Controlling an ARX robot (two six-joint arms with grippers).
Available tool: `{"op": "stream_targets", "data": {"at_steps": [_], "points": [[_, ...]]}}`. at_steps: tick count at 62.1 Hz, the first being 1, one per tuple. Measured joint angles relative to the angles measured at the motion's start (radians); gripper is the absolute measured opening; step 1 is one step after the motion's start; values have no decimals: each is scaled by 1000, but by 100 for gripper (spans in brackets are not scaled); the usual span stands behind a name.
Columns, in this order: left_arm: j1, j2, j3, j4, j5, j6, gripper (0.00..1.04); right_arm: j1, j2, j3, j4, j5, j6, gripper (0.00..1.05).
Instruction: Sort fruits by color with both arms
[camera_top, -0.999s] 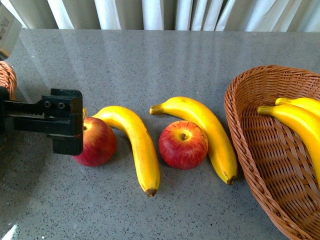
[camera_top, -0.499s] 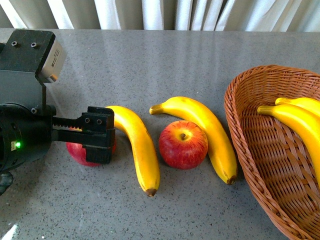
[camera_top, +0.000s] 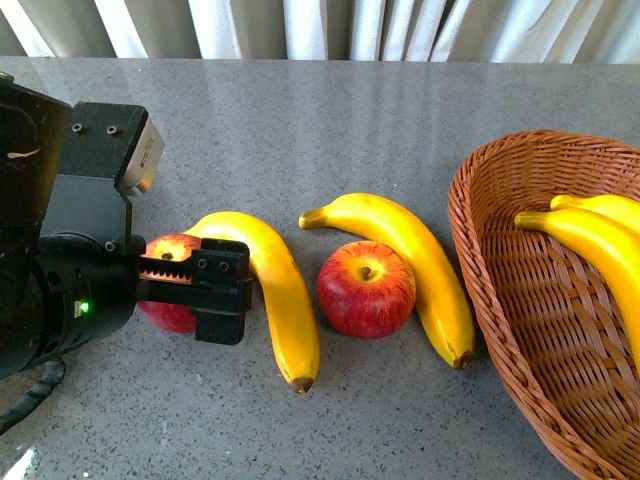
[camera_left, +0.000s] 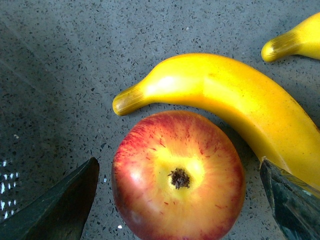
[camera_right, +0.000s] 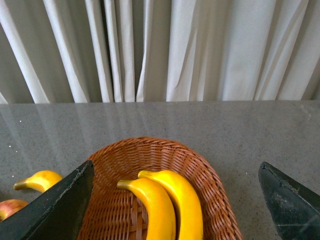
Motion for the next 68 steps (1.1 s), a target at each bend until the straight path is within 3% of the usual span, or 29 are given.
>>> {"op": "stream_targets", "data": {"at_steps": [34,42,60,68], "points": [[-12,77,27,7,1,-8,96,0,0,0,0,0,0,96],[-17,79,28,8,-5,-10,75,0,0,0,0,0,0,96],[-30,-55,-16,-35,-8,-7,72,0,0,0,0,0,0,96],[29,-225,-26,-114,12,32,72,0,0,0,0,0,0,96]]}}
